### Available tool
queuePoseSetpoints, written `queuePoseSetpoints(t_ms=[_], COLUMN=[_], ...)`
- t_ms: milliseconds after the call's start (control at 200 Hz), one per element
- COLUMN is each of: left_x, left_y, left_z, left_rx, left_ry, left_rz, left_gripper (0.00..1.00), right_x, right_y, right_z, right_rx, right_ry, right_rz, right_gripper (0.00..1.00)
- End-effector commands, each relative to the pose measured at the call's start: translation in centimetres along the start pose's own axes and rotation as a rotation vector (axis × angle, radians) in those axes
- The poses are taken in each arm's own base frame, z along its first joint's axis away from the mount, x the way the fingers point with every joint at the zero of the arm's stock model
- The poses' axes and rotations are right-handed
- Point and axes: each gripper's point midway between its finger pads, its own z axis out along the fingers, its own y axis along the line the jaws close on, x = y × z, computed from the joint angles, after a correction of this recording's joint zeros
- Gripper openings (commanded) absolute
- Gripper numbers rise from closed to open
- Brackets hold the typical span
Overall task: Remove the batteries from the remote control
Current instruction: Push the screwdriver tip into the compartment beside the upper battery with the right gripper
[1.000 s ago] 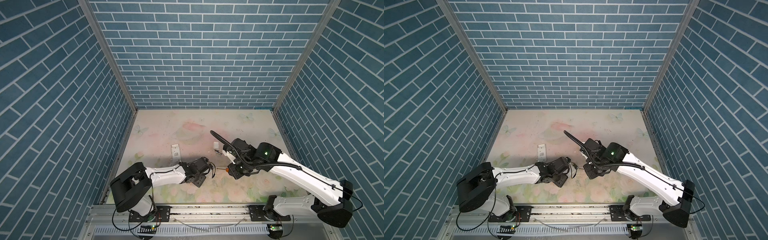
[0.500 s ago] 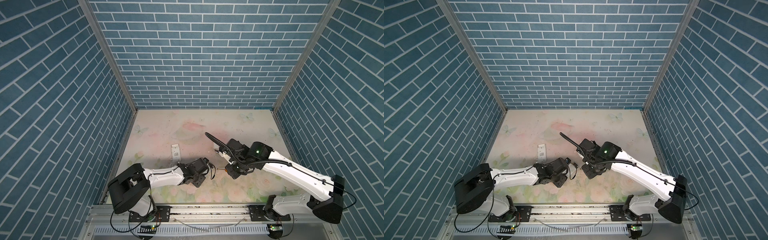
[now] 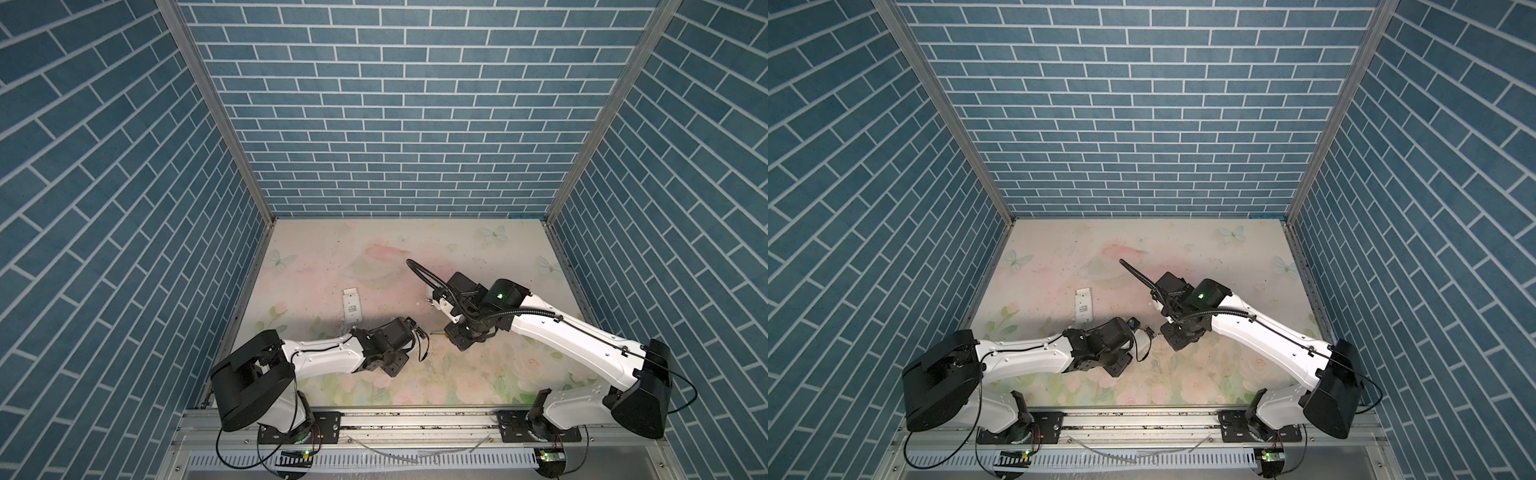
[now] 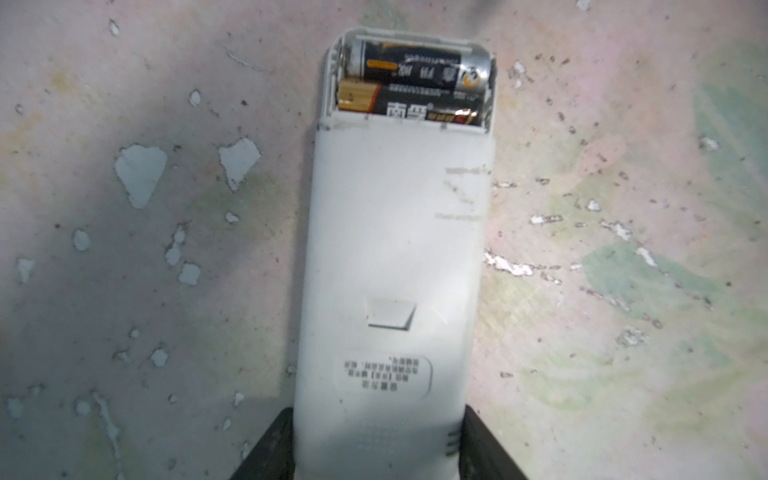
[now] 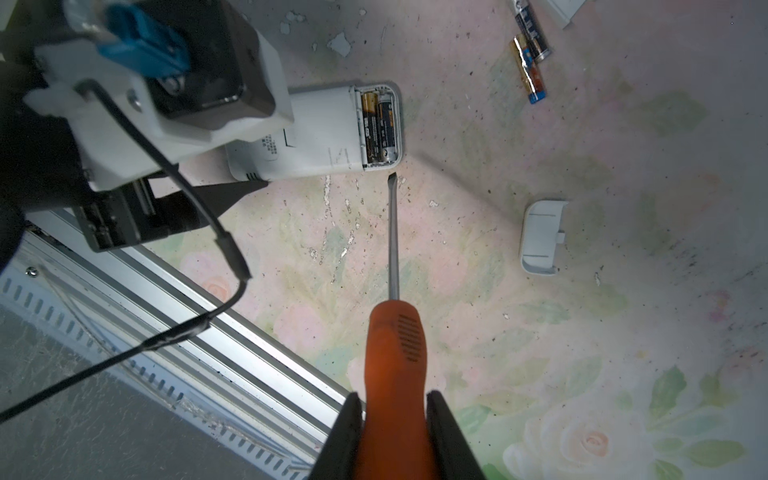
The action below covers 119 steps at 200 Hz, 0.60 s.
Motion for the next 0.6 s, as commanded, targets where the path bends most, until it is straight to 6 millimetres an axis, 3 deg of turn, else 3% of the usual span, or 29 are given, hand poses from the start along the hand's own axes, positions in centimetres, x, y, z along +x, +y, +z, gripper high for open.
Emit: queuePoseSetpoints(t_ms=[0, 170, 590], left_x=[1.4, 1.4, 1.5], left_y=[-0.2, -0.2, -0.3], left_z=[0.3, 0.3, 0.3], left_rx=[0.014, 0.016, 0.021], left_ry=[0.040, 0.039, 0.043], left_rz=[0.017, 0.018, 0.020], left_gripper=[0.37, 0.37, 0.35], right_x=[0.2, 0.5, 0.4], right_y=[0.4, 0.4, 0.0], right_z=[1.4, 2.5, 3.1], right_rx=[-0.035, -0.046, -0.071], right_ry=[0.017, 0.042, 0.036], right_rz=[-0.030, -0.026, 0.018], right_gripper=[0.00, 0.00, 0.00])
